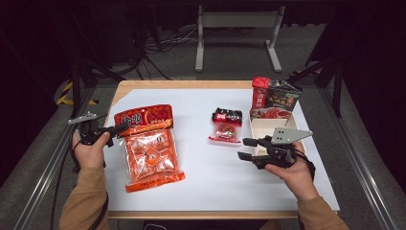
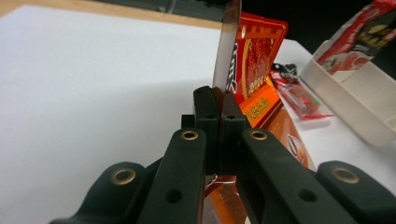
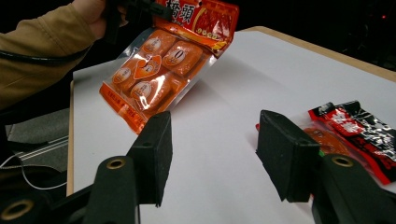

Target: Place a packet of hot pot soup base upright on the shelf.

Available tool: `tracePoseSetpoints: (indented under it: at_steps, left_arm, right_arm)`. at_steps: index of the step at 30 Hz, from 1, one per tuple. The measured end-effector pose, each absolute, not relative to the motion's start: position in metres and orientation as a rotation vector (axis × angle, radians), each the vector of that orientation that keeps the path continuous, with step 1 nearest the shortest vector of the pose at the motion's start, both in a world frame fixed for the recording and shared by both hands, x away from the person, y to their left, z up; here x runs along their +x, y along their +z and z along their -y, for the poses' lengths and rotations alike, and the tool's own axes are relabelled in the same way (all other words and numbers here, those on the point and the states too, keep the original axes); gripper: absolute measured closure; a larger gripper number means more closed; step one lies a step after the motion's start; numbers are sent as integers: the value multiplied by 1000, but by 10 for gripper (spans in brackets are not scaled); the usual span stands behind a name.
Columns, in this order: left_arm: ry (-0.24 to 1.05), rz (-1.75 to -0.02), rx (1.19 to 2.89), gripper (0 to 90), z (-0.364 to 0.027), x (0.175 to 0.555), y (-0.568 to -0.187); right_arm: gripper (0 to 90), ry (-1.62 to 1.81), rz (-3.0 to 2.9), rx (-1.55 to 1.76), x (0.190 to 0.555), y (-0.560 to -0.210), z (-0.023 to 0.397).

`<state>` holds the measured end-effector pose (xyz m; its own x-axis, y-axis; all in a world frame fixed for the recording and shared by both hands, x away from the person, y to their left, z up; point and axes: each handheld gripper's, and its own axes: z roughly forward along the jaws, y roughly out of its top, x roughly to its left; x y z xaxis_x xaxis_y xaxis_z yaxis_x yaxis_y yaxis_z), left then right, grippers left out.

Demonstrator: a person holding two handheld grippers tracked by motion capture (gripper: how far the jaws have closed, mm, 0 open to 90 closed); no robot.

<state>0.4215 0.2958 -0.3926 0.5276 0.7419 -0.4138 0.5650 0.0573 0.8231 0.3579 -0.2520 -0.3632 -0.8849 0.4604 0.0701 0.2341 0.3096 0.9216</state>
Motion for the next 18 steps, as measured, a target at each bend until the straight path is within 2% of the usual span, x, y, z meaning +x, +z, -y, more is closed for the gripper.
tracePoseSetpoints:
  at_steps: [13,18]
  left_arm:
    - [269,-1001,1632,900,-285,393,-356]
    - [266,-943,1619,900,-283,383,-349]
  right_arm:
    - [470,1624,-2414,604,362,-358,229]
    - [414,1590,-2439,610,365,-357,217]
